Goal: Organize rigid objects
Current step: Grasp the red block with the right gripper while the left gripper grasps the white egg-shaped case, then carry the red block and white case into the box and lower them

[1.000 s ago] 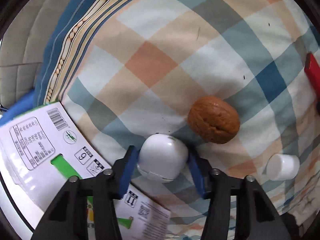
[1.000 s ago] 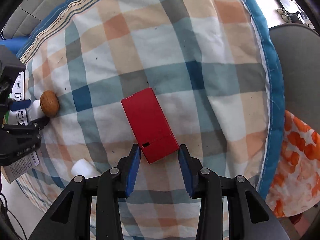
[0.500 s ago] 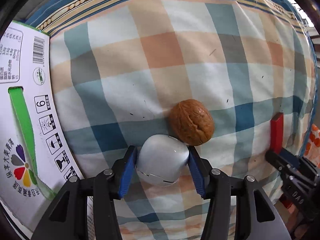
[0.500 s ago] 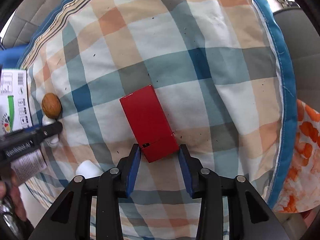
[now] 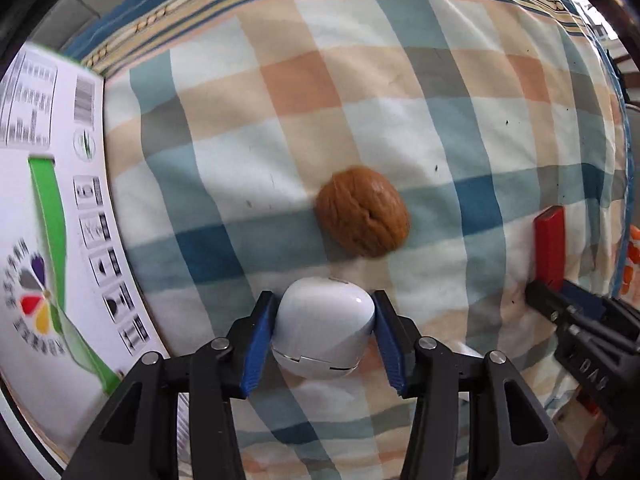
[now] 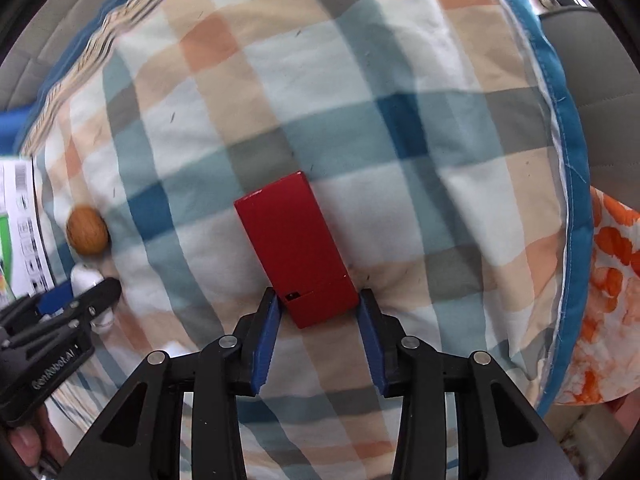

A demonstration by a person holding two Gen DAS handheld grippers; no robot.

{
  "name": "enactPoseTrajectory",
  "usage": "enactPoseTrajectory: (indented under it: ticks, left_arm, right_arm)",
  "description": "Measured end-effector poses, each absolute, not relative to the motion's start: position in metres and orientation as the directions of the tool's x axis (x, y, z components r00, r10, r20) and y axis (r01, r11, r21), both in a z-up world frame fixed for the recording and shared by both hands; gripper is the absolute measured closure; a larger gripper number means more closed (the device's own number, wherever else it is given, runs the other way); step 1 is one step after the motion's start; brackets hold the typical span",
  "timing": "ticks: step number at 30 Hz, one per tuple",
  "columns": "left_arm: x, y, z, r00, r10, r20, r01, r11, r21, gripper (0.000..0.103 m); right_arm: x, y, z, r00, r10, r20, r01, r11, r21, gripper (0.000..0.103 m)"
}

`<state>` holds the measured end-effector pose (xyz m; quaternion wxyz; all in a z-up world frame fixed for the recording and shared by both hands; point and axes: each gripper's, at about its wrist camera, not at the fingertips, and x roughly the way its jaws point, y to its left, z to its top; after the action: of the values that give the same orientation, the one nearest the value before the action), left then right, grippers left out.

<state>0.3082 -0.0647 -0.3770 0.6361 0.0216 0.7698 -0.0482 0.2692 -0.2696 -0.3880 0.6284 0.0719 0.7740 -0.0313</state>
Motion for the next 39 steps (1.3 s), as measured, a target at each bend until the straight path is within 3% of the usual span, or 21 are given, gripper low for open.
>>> enactPoseTrajectory:
  ticks: [3, 6, 9, 11, 16, 27, 34, 39]
  left_arm:
    - [0.299, -0.062, -0.381, -0.209, -0.047, -0.977, 0.082, 0.994, -0.065, 0.056]
    - [0.289, -0.06, -0.383, -0.209, -0.057, -0.976, 0.081, 0.994, -0.076, 0.052]
    - [0.292, -0.064, -0.384, -0.201, -0.031, -0.979, 0.113, 0.992, -0.055, 0.053]
    - [0.3, -0.071, -0.386, -0.181, -0.002, -0.984, 0.134, 0.991, -0.026, 0.058]
    - [0.289, -0.077, -0.382, -0.149, -0.001, -0.989, 0.142, 0.99, -0.022, 0.059]
    - [0.259, -0.074, -0.342, -0.06, -0.074, -0.995, 0.115, 0.99, -0.081, 0.059]
    - [0.245, -0.064, -0.279, 0.034, -0.162, -0.986, 0.117, 0.981, -0.157, 0.059]
    - [0.269, -0.036, -0.233, 0.118, -0.128, -0.985, 0.102, 0.988, -0.116, 0.059]
  right_arm:
    - [0.266, -0.271, -0.384, -0.187, 0.11, -0.976, 0.164, 0.983, 0.079, 0.059]
    - [0.268, -0.281, -0.381, -0.151, 0.188, -0.971, 0.225, 0.963, 0.151, 0.045]
    - [0.273, -0.282, -0.385, -0.137, 0.177, -0.975, 0.242, 0.96, 0.14, 0.045]
    - [0.271, -0.275, -0.391, -0.149, 0.12, -0.982, 0.215, 0.973, 0.086, 0.049]
    - [0.27, -0.245, -0.387, -0.151, 0.005, -0.989, 0.121, 0.993, -0.013, 0.063]
    - [0.232, -0.236, -0.359, -0.103, 0.096, -0.99, 0.146, 0.986, 0.08, 0.067]
    - [0.217, -0.22, -0.303, -0.026, 0.154, -0.988, 0.106, 0.983, 0.151, 0.067]
    - [0.236, -0.19, -0.263, 0.035, 0.118, -0.992, 0.062, 0.991, 0.12, 0.067]
